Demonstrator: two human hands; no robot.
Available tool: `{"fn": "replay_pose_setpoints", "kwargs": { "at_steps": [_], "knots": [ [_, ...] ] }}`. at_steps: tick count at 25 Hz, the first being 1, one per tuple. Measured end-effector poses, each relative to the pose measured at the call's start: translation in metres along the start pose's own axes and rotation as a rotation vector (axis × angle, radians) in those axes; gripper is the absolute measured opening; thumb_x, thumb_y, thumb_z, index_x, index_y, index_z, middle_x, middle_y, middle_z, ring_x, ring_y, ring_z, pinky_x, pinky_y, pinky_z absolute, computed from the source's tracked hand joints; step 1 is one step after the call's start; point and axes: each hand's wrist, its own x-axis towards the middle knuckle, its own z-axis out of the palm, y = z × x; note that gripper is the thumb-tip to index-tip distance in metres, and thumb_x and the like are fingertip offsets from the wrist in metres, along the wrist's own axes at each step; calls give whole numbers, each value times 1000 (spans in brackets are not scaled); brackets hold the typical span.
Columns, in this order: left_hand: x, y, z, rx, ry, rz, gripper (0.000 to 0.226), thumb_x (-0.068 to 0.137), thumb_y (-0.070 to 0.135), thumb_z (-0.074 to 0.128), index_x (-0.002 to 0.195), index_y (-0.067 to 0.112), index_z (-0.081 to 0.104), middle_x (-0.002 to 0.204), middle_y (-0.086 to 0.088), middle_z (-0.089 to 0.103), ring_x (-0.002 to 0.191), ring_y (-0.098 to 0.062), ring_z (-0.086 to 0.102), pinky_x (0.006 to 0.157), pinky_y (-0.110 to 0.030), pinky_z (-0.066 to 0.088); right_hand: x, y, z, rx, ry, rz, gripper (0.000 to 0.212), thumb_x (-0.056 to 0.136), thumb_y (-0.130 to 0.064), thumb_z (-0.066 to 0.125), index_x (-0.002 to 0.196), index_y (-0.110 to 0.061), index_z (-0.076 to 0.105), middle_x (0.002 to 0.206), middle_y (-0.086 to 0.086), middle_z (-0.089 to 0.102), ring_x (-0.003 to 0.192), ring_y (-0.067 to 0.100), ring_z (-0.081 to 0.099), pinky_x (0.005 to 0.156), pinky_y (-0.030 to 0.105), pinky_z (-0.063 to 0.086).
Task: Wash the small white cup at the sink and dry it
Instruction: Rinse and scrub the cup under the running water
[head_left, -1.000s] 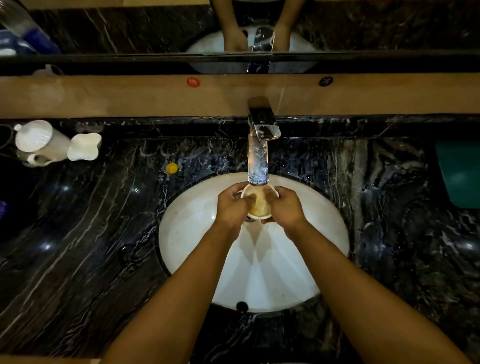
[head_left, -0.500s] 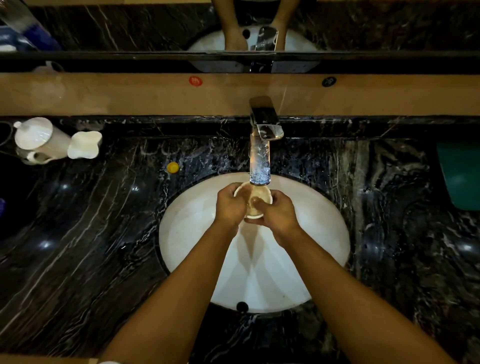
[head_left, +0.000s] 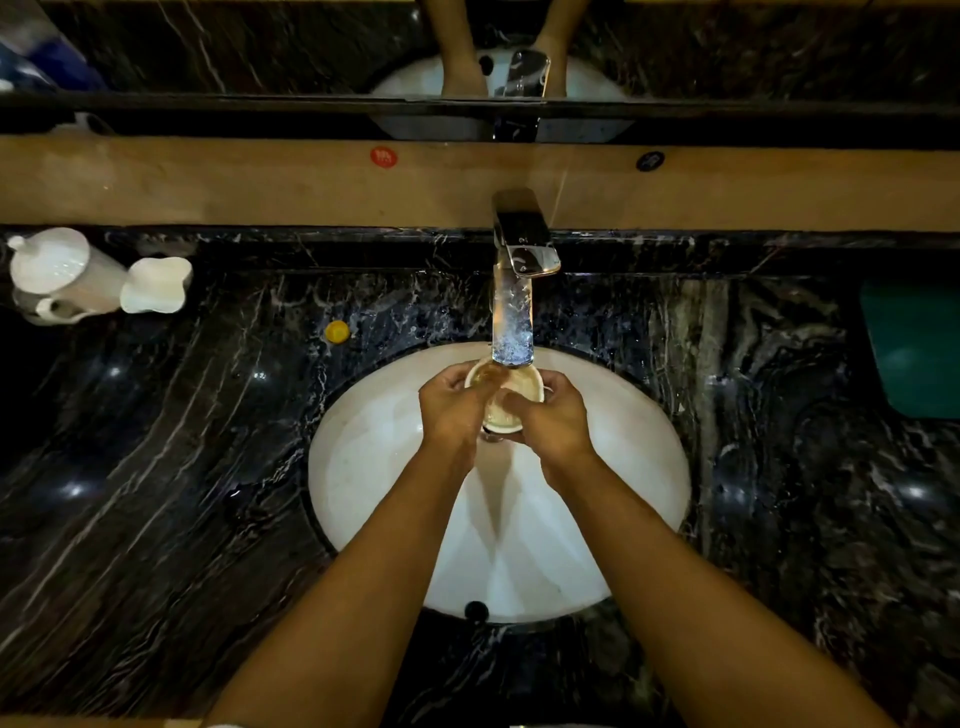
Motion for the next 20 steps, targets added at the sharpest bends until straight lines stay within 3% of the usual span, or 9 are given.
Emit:
{"fn": "replay_pose_setpoints", "kwargs": {
  "at_steps": [3, 5, 8, 10, 13, 15, 17, 20],
  "knots": [
    [-2, 0, 5, 110, 2, 38, 7, 88, 9, 75, 94, 13, 76, 89, -7, 79, 81, -27, 76, 59, -30, 60, 4, 1, 2, -85, 59, -14, 27, 89, -14, 76, 108, -9, 58, 104, 13, 69, 85, 34, 75, 61, 58, 63],
    [-3, 3, 2, 131, -89, 20, 22, 92, 0, 63, 109, 8, 73, 102, -14, 78, 94, -36, 75, 72, -42, 63, 5, -1, 0, -88, 90, -18, 17, 98, -19, 65, 108, -6, 61, 105, 17, 71, 83, 36, 75, 60, 59, 63],
    [-5, 4, -8, 88, -281, -2, 58, 72, -13, 59, 120, 19, 70, 112, -12, 76, 104, -38, 71, 83, -55, 57, 6, -3, -6, -27, 45, -8, 20, 102, -11, 52, 115, -7, 66, 111, 18, 72, 91, 39, 74, 68, 62, 62],
    [-5, 2, -11, 98, -266, 37, 61, 68, -14, 67, 113, 27, 72, 104, -3, 79, 95, -30, 73, 78, -52, 58, 2, -3, -5, 56, -55, 9, 31, 93, 2, 54, 119, -9, 66, 113, 17, 73, 97, 38, 72, 75, 60, 62],
    [-4, -1, -10, 89, -53, 92, 27, 84, -1, 75, 95, 23, 75, 85, 5, 80, 84, -21, 75, 63, -30, 61, -3, 3, 1, 148, -137, 57, 42, 85, 11, 54, 123, -6, 63, 116, 18, 70, 101, 36, 71, 70, 45, 64],
    [-3, 0, -7, 103, 7, 101, 10, 90, 10, 73, 90, 20, 75, 83, 2, 79, 81, -21, 75, 60, -27, 59, -3, 8, 5, 99, -89, 60, 32, 90, 0, 58, 121, -9, 61, 117, 16, 69, 102, 33, 71, 75, 48, 64],
    [-3, 0, -3, 158, -29, 92, 10, 94, 10, 68, 95, 17, 75, 91, -7, 79, 85, -25, 75, 64, -31, 60, 2, 12, 7, -137, 1, -12, 25, 94, -24, 65, 117, -15, 58, 113, 10, 69, 99, 28, 71, 81, 46, 63],
    [-11, 2, -1, 165, -144, 19, 27, 96, -3, 52, 103, 13, 73, 105, -18, 76, 100, -37, 72, 83, -45, 61, 11, 9, -2, -556, 38, -128, 47, 89, -52, 67, 114, -13, 58, 109, 8, 63, 94, 25, 65, 76, 35, 54]
  ]
}}
